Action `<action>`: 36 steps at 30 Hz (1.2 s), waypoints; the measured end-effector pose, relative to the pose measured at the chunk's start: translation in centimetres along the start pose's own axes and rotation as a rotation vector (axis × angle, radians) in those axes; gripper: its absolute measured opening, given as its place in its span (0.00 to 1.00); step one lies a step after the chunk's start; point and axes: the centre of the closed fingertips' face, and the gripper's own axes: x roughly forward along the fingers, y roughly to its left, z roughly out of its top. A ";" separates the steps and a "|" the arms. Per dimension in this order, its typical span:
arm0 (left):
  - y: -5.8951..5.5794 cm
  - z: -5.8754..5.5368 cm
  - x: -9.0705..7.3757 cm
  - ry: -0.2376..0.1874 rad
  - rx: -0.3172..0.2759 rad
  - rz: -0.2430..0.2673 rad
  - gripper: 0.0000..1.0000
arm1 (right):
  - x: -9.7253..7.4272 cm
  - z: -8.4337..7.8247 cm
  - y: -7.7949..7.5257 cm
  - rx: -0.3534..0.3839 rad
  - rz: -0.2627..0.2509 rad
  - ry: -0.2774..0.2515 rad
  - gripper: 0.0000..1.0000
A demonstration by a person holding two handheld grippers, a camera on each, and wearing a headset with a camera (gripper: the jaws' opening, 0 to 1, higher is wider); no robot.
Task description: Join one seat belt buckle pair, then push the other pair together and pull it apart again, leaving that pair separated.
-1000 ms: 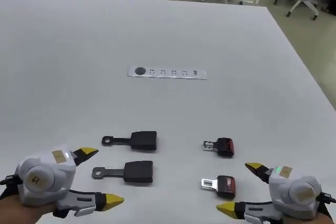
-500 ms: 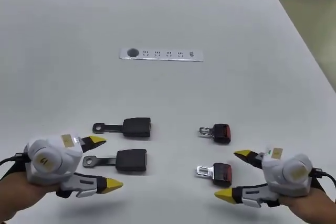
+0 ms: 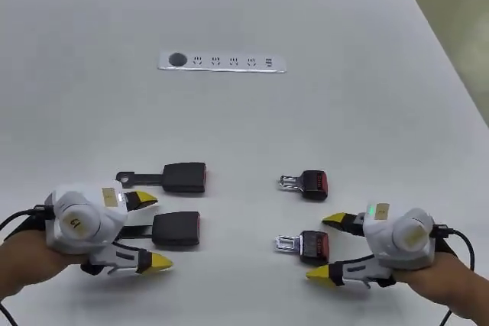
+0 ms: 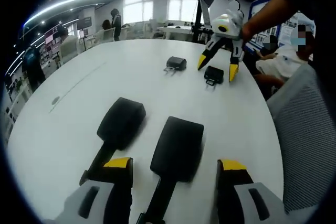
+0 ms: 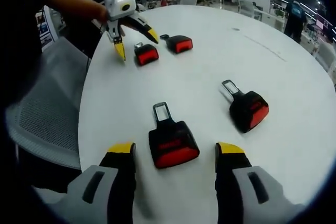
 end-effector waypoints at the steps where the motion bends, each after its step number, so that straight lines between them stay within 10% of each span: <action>1: 0.0 0.0 0.1 0.003 0.004 -0.005 0.66 | -0.1 0.0 -0.1 -0.003 0.001 0.000 0.60; 15: 0.7 0.2 0.0 0.026 0.150 -0.112 0.34 | 0.7 -0.1 -0.2 -0.085 0.042 0.031 0.35; 36: 0.8 -0.2 0.5 0.089 0.209 -0.149 0.33 | 1.5 2.3 0.4 -0.106 0.070 0.041 0.34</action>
